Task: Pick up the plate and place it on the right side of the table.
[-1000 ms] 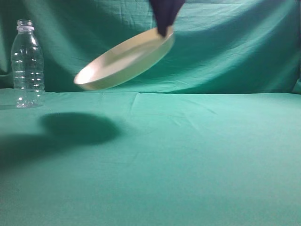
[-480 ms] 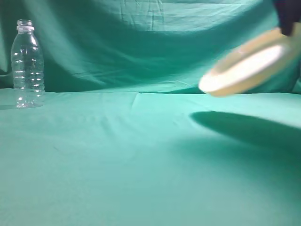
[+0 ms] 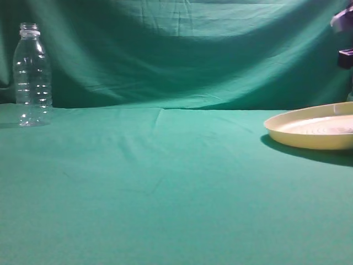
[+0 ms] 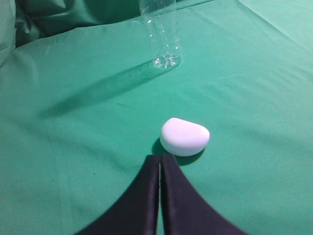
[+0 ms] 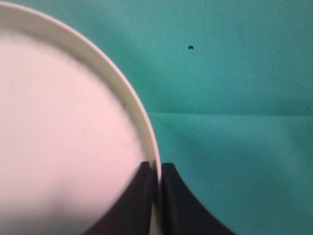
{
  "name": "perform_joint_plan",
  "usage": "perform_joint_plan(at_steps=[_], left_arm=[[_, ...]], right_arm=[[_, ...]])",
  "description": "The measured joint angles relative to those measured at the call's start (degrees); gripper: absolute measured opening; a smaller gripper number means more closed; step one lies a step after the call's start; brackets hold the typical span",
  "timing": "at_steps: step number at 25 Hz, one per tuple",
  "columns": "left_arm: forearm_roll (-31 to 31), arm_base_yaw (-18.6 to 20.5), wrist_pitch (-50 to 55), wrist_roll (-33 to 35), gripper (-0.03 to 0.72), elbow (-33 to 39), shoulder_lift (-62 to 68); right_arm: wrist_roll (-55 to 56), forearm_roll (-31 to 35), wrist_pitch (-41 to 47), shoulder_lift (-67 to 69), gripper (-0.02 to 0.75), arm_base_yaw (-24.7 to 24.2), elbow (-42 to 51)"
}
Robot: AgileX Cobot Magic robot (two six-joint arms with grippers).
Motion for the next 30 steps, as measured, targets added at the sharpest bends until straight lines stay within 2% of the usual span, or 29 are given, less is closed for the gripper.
perform_joint_plan(at_steps=[2,3,5,8,11,13,16,18,20,22,24,30], left_arm=[[0.0,0.0,0.0,0.0,0.0,0.0,0.0],[0.0,0.0,0.0,0.0,0.0,0.0,0.0],[0.0,0.0,0.0,0.0,0.0,0.0,0.0],[0.0,0.0,0.0,0.0,0.0,0.0,0.0],[0.0,0.0,0.0,0.0,0.0,0.0,0.0],[0.0,0.0,0.0,0.0,0.0,0.0,0.0],[0.0,0.0,0.0,0.0,0.0,0.0,0.0],[0.0,0.0,0.0,0.0,0.0,0.0,0.0],[0.0,0.0,0.0,0.0,0.0,0.0,0.0],[0.0,0.0,0.0,0.0,0.0,0.0,0.0],[0.0,0.0,0.0,0.0,0.0,0.0,0.0],[0.0,0.0,0.0,0.0,0.0,0.0,0.0]], right_arm=[[0.0,0.2,-0.6,1.3,0.0,-0.7,0.2],[0.1,0.2,-0.9,1.8,0.069,-0.8,0.2],[0.1,0.4,-1.1,2.4,0.069,-0.8,0.2],[0.1,1.2,-0.7,2.5,0.249,-0.8,0.1],[0.1,1.8,3.7,2.2,0.436,-0.8,-2.4],[0.1,2.9,7.1,1.0,0.502,-0.8,-5.6],[-0.1,6.2,10.9,-2.9,0.491,-0.9,-9.7],[-1.6,9.3,12.1,-6.9,0.343,-0.9,-10.7],[-4.1,12.3,13.3,-11.3,0.163,-1.0,-10.9],[-5.5,14.7,14.5,-16.3,0.057,-1.1,-11.0],[-6.6,16.3,15.3,-21.1,0.0,-1.1,-11.0],[-8.3,18.4,15.9,-36.4,0.0,-1.1,-6.9]])
